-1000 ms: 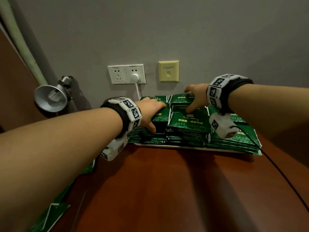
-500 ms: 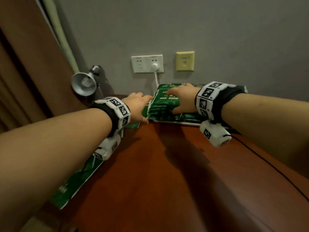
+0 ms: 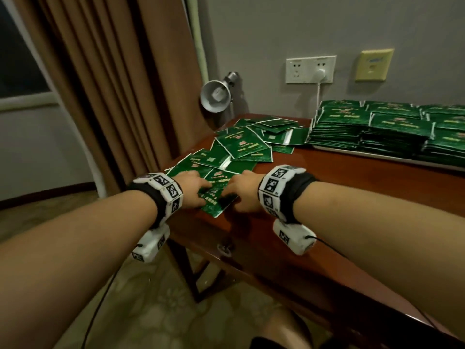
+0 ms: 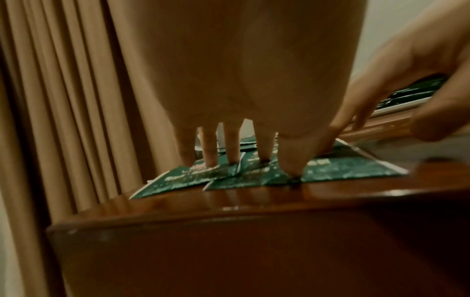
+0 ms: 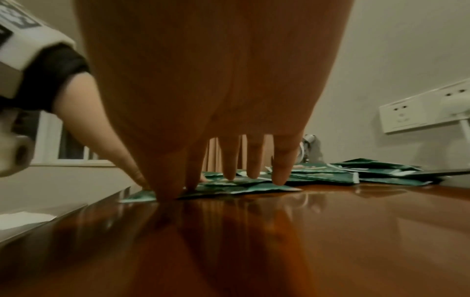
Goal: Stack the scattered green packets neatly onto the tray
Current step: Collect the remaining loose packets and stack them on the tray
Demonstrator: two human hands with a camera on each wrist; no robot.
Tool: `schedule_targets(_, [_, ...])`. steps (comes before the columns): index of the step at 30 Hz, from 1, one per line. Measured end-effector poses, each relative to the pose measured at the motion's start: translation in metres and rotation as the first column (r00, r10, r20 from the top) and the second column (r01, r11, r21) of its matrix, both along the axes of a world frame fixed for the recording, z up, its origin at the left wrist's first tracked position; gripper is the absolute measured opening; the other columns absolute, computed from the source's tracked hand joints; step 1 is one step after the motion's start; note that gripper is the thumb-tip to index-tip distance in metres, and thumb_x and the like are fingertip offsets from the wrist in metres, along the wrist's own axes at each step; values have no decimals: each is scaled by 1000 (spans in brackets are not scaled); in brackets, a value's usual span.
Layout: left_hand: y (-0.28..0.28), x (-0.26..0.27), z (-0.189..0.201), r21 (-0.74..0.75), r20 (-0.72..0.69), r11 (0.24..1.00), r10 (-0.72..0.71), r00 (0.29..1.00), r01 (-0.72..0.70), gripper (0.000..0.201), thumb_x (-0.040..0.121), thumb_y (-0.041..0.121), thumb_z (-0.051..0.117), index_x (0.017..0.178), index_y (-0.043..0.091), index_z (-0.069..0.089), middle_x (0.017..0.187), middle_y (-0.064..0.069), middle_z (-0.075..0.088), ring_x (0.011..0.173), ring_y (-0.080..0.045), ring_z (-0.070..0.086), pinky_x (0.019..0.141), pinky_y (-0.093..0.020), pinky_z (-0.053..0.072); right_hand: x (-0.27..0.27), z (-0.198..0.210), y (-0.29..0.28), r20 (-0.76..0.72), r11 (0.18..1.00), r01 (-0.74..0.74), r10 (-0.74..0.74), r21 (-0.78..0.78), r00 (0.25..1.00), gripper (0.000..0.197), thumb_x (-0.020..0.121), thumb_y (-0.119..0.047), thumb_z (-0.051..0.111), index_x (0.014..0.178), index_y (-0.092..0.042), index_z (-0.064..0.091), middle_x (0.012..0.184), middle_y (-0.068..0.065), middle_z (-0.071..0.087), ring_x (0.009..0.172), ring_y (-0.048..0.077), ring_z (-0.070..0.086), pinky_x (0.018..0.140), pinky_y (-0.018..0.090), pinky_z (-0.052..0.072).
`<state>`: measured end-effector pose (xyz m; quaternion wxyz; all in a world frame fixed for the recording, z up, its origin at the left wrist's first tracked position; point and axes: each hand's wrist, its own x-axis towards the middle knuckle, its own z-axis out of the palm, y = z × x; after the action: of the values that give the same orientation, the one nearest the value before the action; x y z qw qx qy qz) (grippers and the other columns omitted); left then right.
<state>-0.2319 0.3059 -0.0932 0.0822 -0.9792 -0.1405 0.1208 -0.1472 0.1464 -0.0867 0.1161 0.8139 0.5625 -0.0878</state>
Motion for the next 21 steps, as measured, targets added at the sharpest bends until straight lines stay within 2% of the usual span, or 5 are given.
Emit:
schedule_targets(4, [-2, -5, -7, -74, 39, 997, -22, 999, 25, 55, 92, 43, 56, 143, 30, 44, 133, -10, 45, 125, -30, 43, 105, -41, 37, -5, -3, -2, -6, 1000, -11, 12, 22, 1000, 40, 93, -26, 47, 130, -39, 53, 118, -2, 58, 113, 25, 50, 95, 45, 47])
schedule_targets(9, [-32, -4, -8, -134, 54, 988, -71, 996, 78, 55, 93, 45, 52, 145, 36, 39, 134, -4, 39, 125, -29, 36, 106, -45, 36, 8, 6, -34, -17, 999, 47, -47, 24, 999, 47, 88, -26, 45, 125, -55, 52, 125, -7, 56, 110, 23, 54, 90, 43, 52])
schedule_targets(15, [-105, 19, -5, -189, 65, 953, -230, 971, 238, 52, 95, 43, 51, 145, 40, 38, 128, -3, 37, 121, -26, 34, 104, -44, 37, 27, 19, -112, 10, 982, 187, -187, -3, 982, 31, 89, -32, 52, 112, -34, 72, 117, -11, 67, 104, 18, 63, 89, 28, 51])
schedule_targets(18, [-147, 33, -9, -223, 73, 922, -308, 949, 316, 52, 95, 40, 51, 145, 39, 38, 132, -3, 34, 124, -26, 32, 107, -45, 36, 36, 17, -154, 3, 946, 323, -323, -8, 946, 33, 84, -37, 52, 101, -17, 72, 101, 3, 71, 95, 28, 64, 78, 36, 57])
schedule_targets(21, [-184, 43, -12, -242, 89, 879, -403, 911, 412, 53, 95, 39, 52, 146, 36, 38, 134, -2, 36, 124, -24, 32, 107, -44, 35, 40, 21, -196, 27, 899, 437, -436, -28, 900, 32, 81, -39, 55, 79, -11, 71, 76, 7, 68, 72, 30, 61, 59, 30, 50])
